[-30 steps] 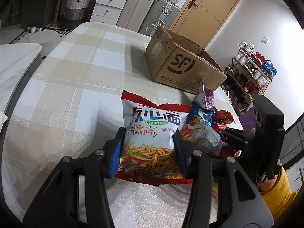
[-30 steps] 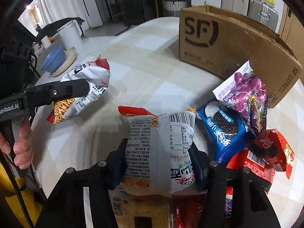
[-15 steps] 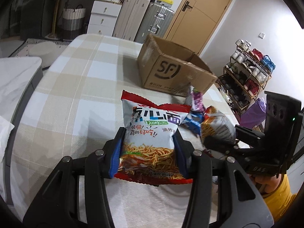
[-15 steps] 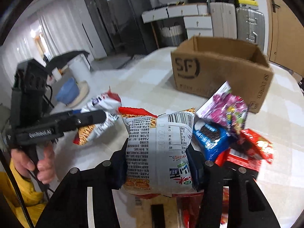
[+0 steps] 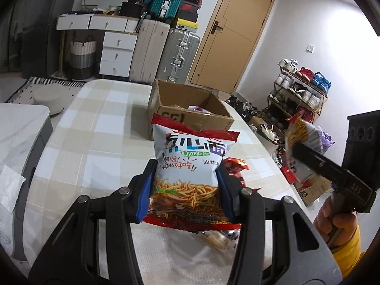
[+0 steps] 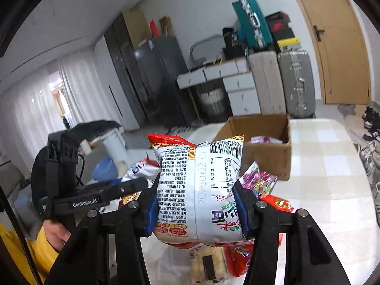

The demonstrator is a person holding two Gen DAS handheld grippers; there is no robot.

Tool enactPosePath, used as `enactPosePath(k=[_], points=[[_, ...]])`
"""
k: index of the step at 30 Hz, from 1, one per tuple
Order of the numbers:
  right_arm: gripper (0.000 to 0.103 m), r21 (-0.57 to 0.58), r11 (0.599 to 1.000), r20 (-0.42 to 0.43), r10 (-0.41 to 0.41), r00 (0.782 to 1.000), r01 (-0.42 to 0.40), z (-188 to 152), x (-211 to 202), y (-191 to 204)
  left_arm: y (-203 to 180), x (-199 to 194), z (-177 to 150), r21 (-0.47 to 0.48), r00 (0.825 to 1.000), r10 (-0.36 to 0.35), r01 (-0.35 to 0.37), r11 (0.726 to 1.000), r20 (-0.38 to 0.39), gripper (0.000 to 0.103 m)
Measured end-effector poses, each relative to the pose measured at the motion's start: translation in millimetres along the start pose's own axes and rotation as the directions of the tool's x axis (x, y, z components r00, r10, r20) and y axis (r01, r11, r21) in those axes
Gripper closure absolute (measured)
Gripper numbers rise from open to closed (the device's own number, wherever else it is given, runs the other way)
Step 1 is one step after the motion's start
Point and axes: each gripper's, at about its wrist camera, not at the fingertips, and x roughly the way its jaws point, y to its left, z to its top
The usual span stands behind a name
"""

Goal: Organize snacks
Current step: 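Lift both held bags and carry them over the brown SF box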

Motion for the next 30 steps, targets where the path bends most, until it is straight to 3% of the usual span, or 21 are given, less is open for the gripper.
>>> enactPosePath(k=[7, 16, 30], points=[[0.05, 0.024, 1.0, 0.042, -0.013, 0.999, 0.012, -6, -37, 0, -30, -34, -3, 0.022, 0.999, -0.009, 0.008, 1.0, 0.035, 0.058], [0.05, 0.039, 0.999, 0.062, -0.026, 0.998, 0.023, -16, -55, 4, -63, -63, -10, 0.075, 0.998, -0.038, 0.035, 0.997, 0.044, 0.058], [0.05, 0.002, 1.0, 0.087, -0.031, 0.996, 0.031, -4, -60, 12, -61, -64, 9, 0.085, 0.998, -0.028, 0.023, 0.996, 0.056, 0.058]])
